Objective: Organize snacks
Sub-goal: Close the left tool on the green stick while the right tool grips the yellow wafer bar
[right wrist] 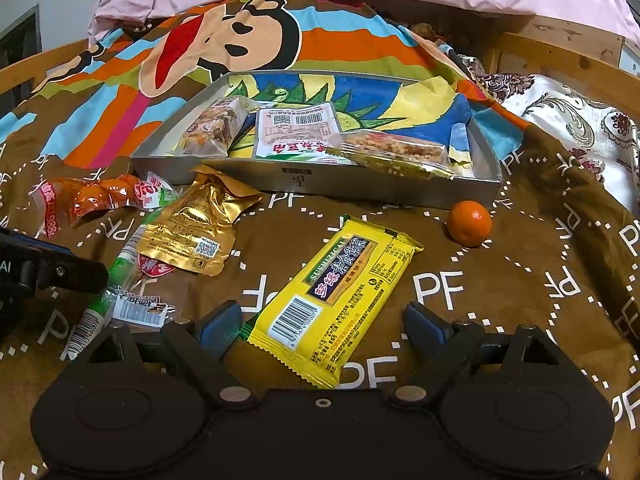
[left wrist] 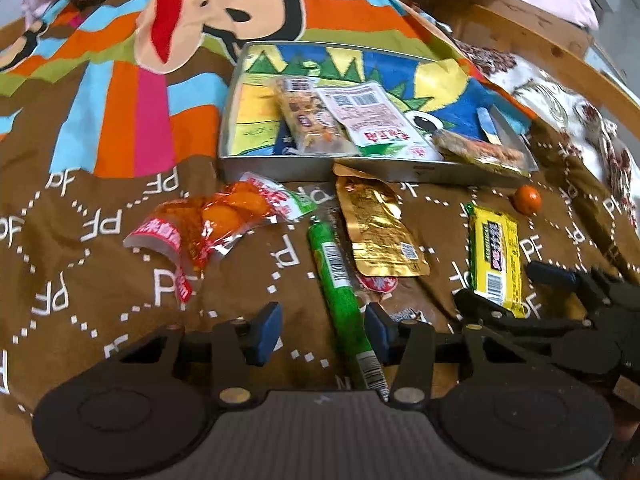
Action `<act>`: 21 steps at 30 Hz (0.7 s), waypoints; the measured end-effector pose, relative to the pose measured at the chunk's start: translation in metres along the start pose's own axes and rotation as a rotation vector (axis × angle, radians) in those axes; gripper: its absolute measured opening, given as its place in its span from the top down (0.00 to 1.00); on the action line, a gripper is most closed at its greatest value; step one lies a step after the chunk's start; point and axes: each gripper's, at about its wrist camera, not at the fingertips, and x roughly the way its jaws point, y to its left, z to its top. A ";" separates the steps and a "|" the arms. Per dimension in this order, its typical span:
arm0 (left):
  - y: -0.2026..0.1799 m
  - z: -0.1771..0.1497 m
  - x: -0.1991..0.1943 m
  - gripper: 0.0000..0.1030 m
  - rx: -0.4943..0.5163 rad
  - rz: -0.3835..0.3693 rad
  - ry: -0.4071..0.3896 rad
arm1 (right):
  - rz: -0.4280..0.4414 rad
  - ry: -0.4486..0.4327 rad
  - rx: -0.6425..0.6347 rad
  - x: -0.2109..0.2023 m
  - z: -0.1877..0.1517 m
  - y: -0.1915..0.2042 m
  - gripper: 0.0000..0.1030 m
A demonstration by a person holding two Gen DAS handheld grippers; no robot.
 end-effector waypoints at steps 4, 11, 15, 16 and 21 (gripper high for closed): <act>-0.002 -0.002 0.003 0.50 0.027 0.037 0.019 | -0.006 0.000 -0.008 -0.001 -0.002 0.002 0.12; -0.020 -0.005 0.007 0.50 0.129 0.043 0.002 | -0.022 -0.015 -0.045 0.000 -0.004 0.007 0.11; -0.042 -0.009 0.019 0.50 0.272 0.083 -0.005 | -0.031 -0.038 -0.080 0.004 -0.005 0.010 0.07; -0.045 -0.009 0.022 0.50 0.297 0.092 -0.006 | -0.033 -0.040 -0.079 0.005 -0.005 0.010 0.07; -0.038 -0.005 0.027 0.55 0.236 0.083 0.001 | -0.022 -0.056 -0.069 0.013 -0.002 0.011 0.05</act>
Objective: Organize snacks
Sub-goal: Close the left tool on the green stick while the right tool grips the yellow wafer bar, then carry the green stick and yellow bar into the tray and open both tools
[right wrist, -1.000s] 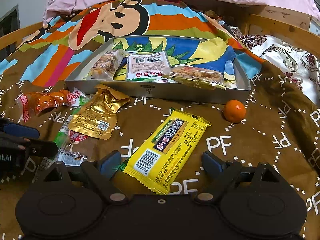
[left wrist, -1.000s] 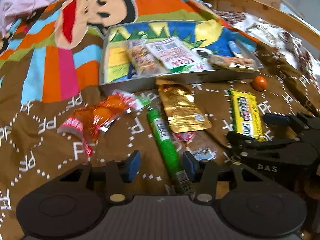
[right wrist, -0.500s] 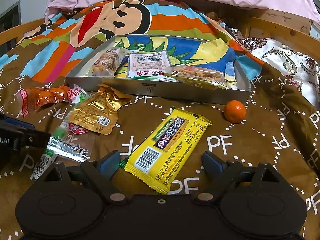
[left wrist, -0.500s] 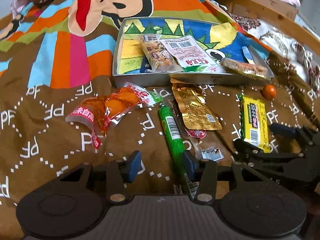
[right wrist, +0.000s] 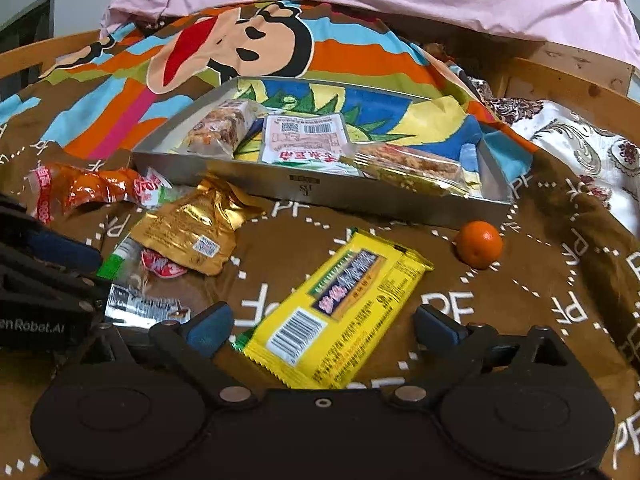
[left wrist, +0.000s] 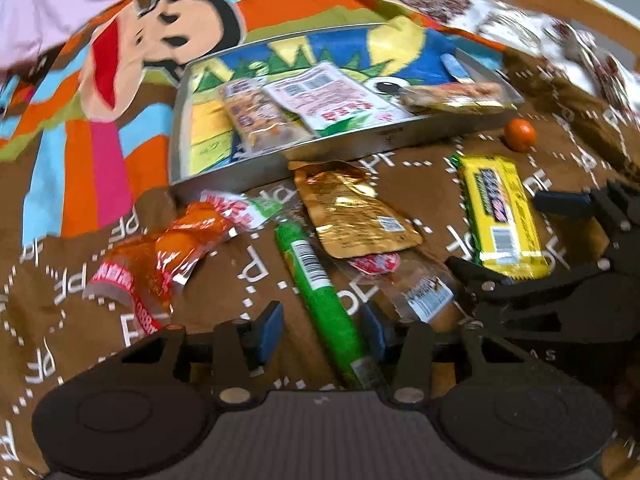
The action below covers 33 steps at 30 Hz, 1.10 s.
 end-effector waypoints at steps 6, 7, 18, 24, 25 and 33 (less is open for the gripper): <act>0.009 -0.001 -0.003 0.65 -0.059 -0.025 0.010 | 0.022 -0.025 -0.030 0.005 0.001 0.009 0.25; 0.010 -0.001 -0.003 0.69 -0.066 -0.030 0.011 | 0.037 -0.025 -0.040 0.003 0.001 0.011 0.30; 0.012 -0.012 -0.016 0.75 -0.151 -0.126 0.086 | 0.071 0.021 -0.062 -0.026 -0.008 0.014 0.32; 0.010 -0.010 -0.007 0.67 -0.146 -0.122 0.097 | 0.036 0.035 0.031 -0.017 -0.011 0.003 0.21; 0.010 -0.010 -0.006 0.67 -0.146 -0.122 0.097 | 0.032 0.032 0.030 -0.017 -0.012 0.005 0.23; 0.011 -0.011 -0.011 0.75 -0.176 -0.115 0.094 | 0.028 -0.001 -0.093 -0.027 -0.012 0.025 0.49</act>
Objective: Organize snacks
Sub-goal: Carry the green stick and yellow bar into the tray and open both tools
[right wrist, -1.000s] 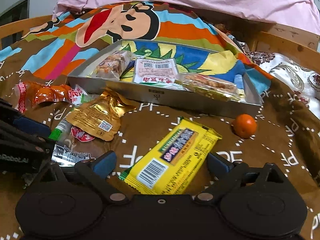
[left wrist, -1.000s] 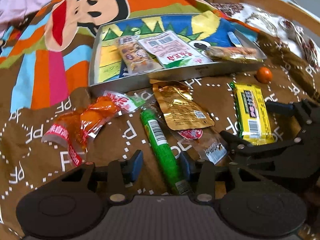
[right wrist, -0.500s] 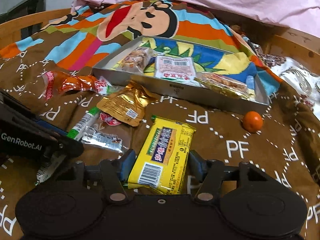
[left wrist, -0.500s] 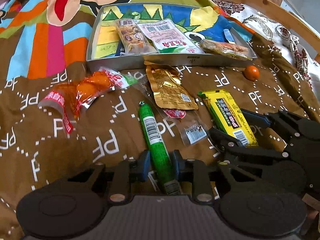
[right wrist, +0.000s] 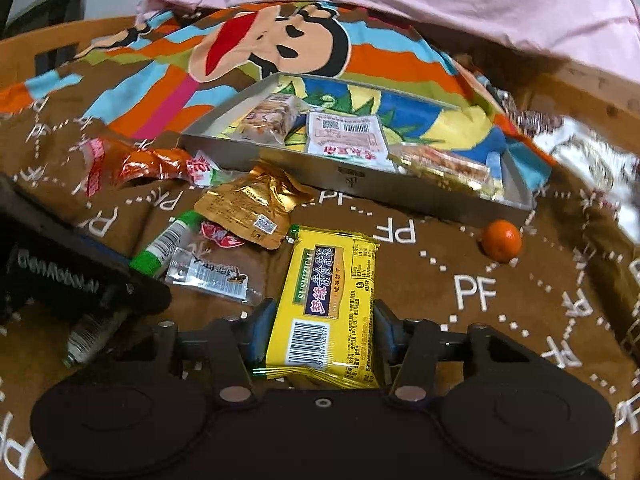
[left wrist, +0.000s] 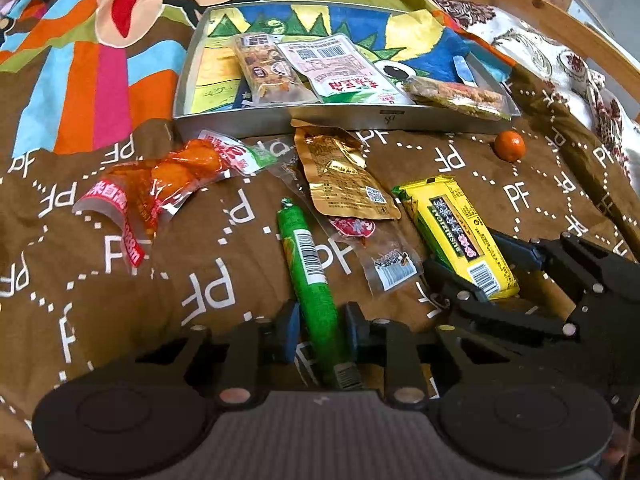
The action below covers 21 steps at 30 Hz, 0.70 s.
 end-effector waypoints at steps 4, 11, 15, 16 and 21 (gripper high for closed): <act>0.004 -0.003 -0.013 0.77 -0.047 -0.019 -0.034 | -0.096 -0.067 -0.221 -0.008 -0.003 0.023 0.50; 0.011 -0.005 -0.025 0.80 -0.108 -0.036 -0.055 | -0.183 -0.167 -0.521 -0.015 -0.018 0.055 0.50; 0.014 -0.005 -0.010 0.81 -0.105 0.001 -0.003 | -0.173 -0.163 -0.522 -0.014 -0.017 0.052 0.50; 0.015 -0.004 -0.006 0.80 -0.105 0.000 0.005 | -0.172 -0.160 -0.516 -0.014 -0.017 0.051 0.50; 0.017 0.003 0.005 0.78 -0.107 0.007 -0.007 | -0.172 -0.154 -0.505 -0.011 -0.014 0.050 0.50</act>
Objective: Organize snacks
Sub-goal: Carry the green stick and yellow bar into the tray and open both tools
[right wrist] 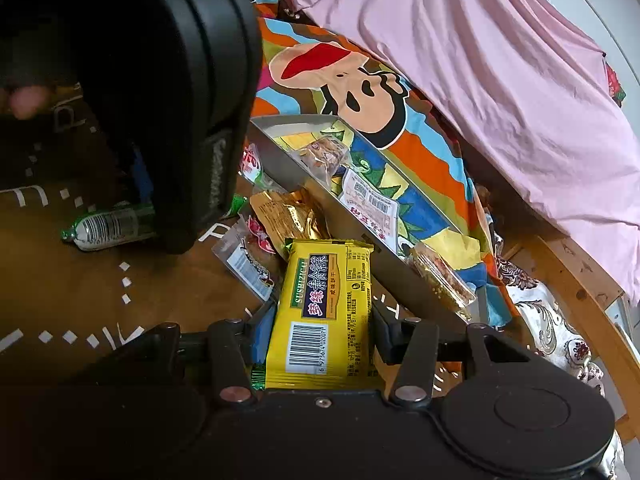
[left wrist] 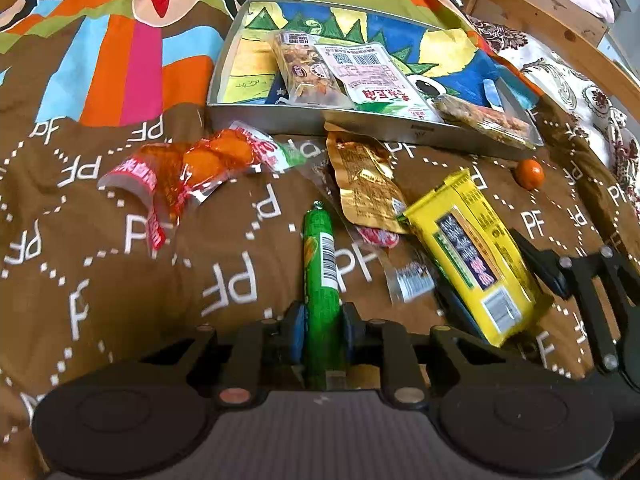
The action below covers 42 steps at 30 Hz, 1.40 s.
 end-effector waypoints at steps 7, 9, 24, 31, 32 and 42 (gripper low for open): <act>-0.004 0.001 0.007 0.80 0.040 0.009 -0.014 | -0.015 -0.015 -0.025 -0.003 -0.001 0.006 0.50; -0.006 0.000 0.003 0.81 0.042 0.020 -0.025 | -0.025 -0.023 -0.036 -0.004 -0.001 0.008 0.50; -0.007 -0.004 -0.044 0.82 0.011 0.002 -0.181 | -0.127 -0.089 -0.063 -0.010 0.001 0.003 0.50; 0.000 -0.002 -0.055 0.82 -0.043 -0.012 -0.222 | -0.134 -0.103 -0.056 -0.015 0.001 0.004 0.50; 0.001 -0.001 -0.058 0.82 -0.051 -0.017 -0.236 | -0.137 -0.108 -0.054 -0.016 0.002 0.004 0.50; 0.001 0.044 -0.064 0.82 -0.044 0.000 -0.466 | -0.186 -0.204 -0.025 -0.002 0.028 -0.020 0.50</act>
